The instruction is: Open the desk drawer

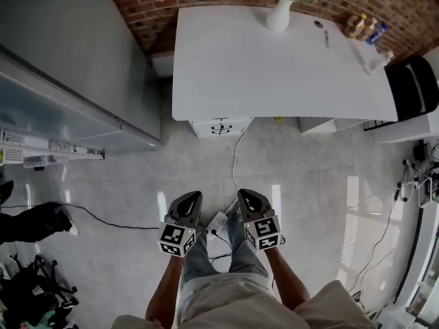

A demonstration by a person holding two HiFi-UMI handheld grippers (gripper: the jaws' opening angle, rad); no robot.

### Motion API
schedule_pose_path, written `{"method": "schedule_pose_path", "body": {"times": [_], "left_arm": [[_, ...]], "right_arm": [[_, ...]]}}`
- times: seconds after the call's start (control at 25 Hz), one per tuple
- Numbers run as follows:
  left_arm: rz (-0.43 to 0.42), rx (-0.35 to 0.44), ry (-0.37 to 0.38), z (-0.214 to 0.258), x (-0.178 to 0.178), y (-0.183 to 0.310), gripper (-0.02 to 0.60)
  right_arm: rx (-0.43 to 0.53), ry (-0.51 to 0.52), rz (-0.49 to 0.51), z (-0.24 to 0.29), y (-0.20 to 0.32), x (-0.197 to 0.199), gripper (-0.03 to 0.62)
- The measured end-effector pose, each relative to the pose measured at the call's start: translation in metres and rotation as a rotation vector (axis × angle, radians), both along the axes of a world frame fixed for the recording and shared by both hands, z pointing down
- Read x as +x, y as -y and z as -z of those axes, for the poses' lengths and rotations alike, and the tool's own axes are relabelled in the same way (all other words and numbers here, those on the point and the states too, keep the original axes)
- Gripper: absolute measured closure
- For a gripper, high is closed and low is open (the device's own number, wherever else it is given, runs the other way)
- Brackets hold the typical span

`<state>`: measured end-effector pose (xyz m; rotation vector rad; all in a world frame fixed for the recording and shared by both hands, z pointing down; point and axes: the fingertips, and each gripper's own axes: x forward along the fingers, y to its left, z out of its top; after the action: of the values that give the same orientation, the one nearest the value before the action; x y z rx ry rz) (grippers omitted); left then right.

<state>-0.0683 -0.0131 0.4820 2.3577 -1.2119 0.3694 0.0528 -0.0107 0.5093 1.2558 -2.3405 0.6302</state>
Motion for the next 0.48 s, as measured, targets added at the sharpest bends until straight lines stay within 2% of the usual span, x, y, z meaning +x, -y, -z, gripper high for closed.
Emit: {"method": "schedule_pose_path", "body": {"times": [0.2,0.48], "left_arm": [[-0.039,-0.018,0.011,-0.042,0.004,0.007,0.569],[-0.042,-0.070,0.008,-0.107,0.009,0.003,0.569]], "right_arm": [[-0.028,-0.018,-0.027,-0.041,-0.003,0.001,0.577],[-0.102,-0.038,-0.042,-0.105,-0.021,0.006,0.577]]}}
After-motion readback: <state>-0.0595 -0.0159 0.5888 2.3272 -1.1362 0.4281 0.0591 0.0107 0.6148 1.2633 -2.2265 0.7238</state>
